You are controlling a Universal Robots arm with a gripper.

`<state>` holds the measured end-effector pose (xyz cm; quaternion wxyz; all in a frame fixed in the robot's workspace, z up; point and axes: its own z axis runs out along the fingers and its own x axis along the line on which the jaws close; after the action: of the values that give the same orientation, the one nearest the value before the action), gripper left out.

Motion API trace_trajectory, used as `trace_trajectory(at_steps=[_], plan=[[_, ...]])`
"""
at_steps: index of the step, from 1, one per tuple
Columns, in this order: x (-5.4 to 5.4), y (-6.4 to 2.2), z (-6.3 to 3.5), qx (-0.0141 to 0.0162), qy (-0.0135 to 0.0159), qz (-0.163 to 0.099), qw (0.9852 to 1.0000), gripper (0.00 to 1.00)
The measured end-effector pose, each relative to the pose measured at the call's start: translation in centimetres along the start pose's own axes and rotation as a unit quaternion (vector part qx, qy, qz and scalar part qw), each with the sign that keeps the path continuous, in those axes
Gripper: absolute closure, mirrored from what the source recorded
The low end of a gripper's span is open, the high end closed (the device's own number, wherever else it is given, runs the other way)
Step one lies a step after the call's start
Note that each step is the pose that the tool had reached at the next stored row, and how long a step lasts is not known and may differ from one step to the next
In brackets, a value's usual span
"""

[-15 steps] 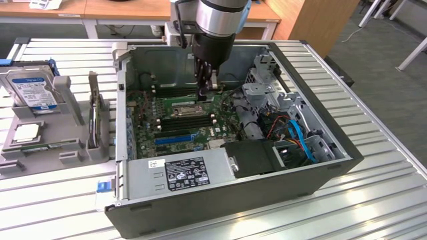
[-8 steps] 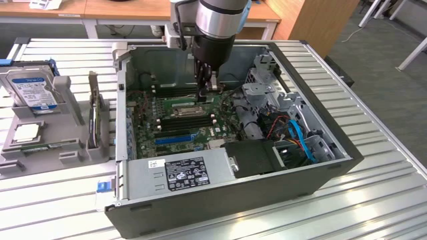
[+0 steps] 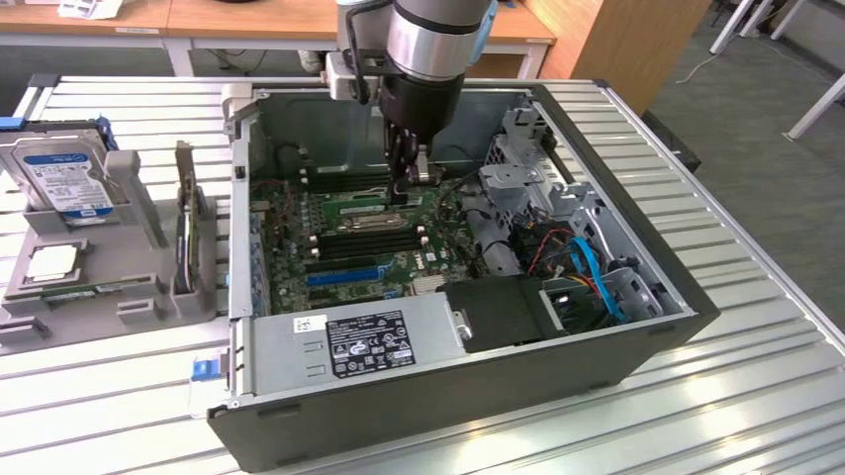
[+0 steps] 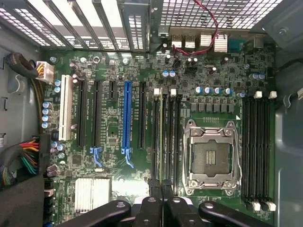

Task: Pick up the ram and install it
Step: 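Insert the ram into the slot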

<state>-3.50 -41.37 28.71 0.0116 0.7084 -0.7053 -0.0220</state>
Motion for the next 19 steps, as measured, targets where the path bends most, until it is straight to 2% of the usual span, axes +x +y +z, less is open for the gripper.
trace_trajectory(at_steps=[19], plan=[[0.0,-0.06,1.18,0.0,0.0,0.0,1.0,0.88]])
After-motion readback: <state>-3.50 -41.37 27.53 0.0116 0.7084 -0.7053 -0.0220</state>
